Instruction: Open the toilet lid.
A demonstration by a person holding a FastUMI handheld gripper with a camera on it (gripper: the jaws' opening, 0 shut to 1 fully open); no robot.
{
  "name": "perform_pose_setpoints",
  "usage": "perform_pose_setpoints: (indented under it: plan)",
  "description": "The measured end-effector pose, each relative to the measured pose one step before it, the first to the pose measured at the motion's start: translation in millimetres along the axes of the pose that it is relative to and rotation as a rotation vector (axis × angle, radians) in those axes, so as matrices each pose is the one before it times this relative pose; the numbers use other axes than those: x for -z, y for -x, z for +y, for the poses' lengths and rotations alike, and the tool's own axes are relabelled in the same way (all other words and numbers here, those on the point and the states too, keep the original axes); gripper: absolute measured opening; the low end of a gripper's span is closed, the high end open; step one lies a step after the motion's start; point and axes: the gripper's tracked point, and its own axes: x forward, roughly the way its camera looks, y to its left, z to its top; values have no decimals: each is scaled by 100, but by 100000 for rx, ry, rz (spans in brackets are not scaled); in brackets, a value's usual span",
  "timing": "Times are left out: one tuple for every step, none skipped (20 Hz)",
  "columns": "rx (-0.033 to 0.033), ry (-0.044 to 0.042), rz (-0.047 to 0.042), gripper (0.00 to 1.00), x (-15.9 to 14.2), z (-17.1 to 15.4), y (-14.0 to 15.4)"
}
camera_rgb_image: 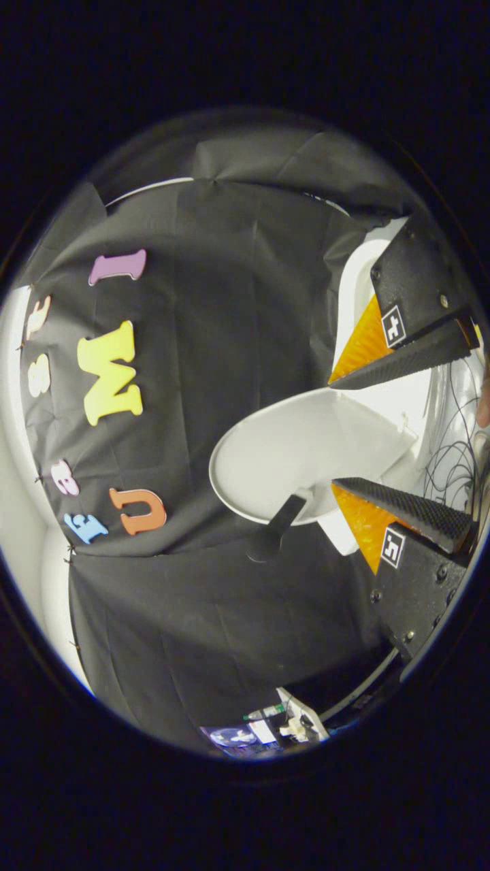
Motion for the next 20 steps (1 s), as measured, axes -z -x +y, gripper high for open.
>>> perform_pose_setpoints:
  plan:
    - [1183, 957, -662, 81, 226, -874, 820]
    - [1321, 914, -1044, 81, 106, -1068, 922]
    - [2273, 521, -877, 82, 134, -1210, 795]
    - [2315, 99, -886, 82, 91, -1273, 830]
    - [1866, -245, -1172, 82, 183, -1149, 942]
    - [1177, -140, -649, 82, 168, -1064, 846]
    - [271, -190, 467, 82, 587, -857, 837]
    - [-188, -981, 487, 82, 509, -723, 956]
    - [767, -1565, -92, 82, 172, -1015, 903]
    - [667, -1448, 39, 82, 316, -1048, 1005]
    - [1075, -1405, -550, 82, 143, -1032, 981]
    - [1299, -1069, -776, 82, 86, -975, 914]
    - [1690, -845, -932, 82, 119, -1039, 786]
    - [1624, -381, -736, 82, 184, -914, 711]
    - [1575, -322, -326, 82, 396, -950, 706]
    - [1579, -282, 227, 82, 470, -875, 698]
    - [1555, -1393, -400, 83, 483, -985, 651]
    - [287, -583, -307, 83, 329, -632, 713]
    - [1431, 106, -226, 83, 494, -656, 538]
    - [1317, 915, 111, 88, 562, -758, 51]
